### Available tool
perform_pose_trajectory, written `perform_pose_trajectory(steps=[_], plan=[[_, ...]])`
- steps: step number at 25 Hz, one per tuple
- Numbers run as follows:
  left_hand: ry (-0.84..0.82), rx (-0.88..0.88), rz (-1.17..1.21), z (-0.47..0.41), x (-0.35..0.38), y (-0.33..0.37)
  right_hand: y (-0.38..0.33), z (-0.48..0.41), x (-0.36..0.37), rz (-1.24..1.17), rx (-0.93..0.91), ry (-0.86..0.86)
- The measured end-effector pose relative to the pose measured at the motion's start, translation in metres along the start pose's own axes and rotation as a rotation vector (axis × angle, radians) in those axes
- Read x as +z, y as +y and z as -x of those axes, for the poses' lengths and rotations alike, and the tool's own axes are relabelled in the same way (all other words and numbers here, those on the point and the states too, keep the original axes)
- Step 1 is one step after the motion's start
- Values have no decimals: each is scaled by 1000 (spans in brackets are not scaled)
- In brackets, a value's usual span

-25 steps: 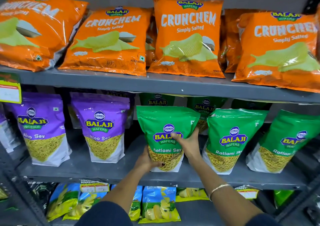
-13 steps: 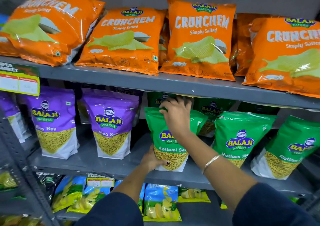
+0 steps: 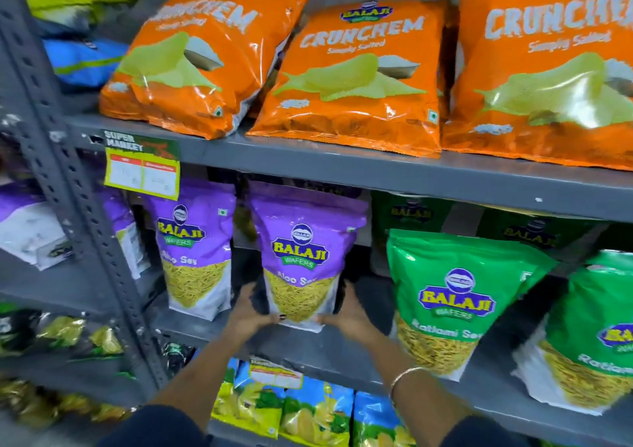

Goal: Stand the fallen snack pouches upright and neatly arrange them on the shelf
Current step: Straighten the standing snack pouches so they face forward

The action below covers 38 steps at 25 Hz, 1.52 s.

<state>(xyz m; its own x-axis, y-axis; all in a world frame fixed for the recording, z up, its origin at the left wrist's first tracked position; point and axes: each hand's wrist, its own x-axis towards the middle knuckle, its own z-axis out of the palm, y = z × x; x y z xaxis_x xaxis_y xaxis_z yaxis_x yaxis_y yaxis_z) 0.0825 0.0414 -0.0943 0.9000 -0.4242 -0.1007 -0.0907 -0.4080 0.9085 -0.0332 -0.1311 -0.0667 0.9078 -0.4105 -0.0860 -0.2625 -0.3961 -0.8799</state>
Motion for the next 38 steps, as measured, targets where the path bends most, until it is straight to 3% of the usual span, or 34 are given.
perform_pose_trajectory(steps=[4, 7, 9, 10, 12, 13, 15, 16, 18, 19, 20, 23, 24, 25, 26, 28, 30, 31, 34, 38], plan=[[-193, -6, 136, -22, 1, -8, -5, -5, 3, -139, 64, -91], [-185, -22, 77, 5, 1, 0, -13, 21, 4, -168, 12, -74], [-183, -15, 83, 14, 1, 2, -37, 38, 2, -313, -59, 80], [-171, -14, 87, 17, -1, 3, -53, 41, -1, -322, -121, 292], [-173, -10, 82, 19, -5, 10, -98, 45, -12, -38, -289, 683], [-192, -12, 88, 17, -7, 13, -122, 47, -19, 214, -355, 754], [-231, -7, 105, 19, -9, 21, -157, 39, -33, 682, -330, 623], [-237, -4, 110, 18, -8, 22, -172, 34, -40, 789, -282, 514], [-217, -5, 112, 21, -8, 26, -189, 23, -47, 752, -230, 352], [-209, -5, 114, 21, -8, 25, -190, 20, -46, 727, -257, 349], [-203, -5, 116, 20, -8, 24, -184, 20, -42, 746, -303, 408], [-222, 25, 129, 15, -9, 20, -136, 33, -22, 776, -572, 828], [-230, 43, 129, 11, -9, 19, -115, 38, -13, 740, -691, 863], [-224, 48, 117, 5, -8, 15, -90, 42, -4, 779, -757, 803], [-216, 52, 106, 2, -9, 13, -66, 44, 4, 863, -711, 618], [-224, 44, 94, 4, -9, 12, -22, 44, 12, 842, -311, 277], [-228, 33, 82, 9, -8, 16, 4, 37, 9, 432, 83, 155], [-227, 30, 72, 11, -8, 19, 9, 31, 7, 209, 145, 92], [-224, 56, 33, 11, -11, 19, -1, 19, 15, -77, 166, 28], [-252, 33, 36, 11, -19, 20, -9, 17, 29, -107, 167, 88]])
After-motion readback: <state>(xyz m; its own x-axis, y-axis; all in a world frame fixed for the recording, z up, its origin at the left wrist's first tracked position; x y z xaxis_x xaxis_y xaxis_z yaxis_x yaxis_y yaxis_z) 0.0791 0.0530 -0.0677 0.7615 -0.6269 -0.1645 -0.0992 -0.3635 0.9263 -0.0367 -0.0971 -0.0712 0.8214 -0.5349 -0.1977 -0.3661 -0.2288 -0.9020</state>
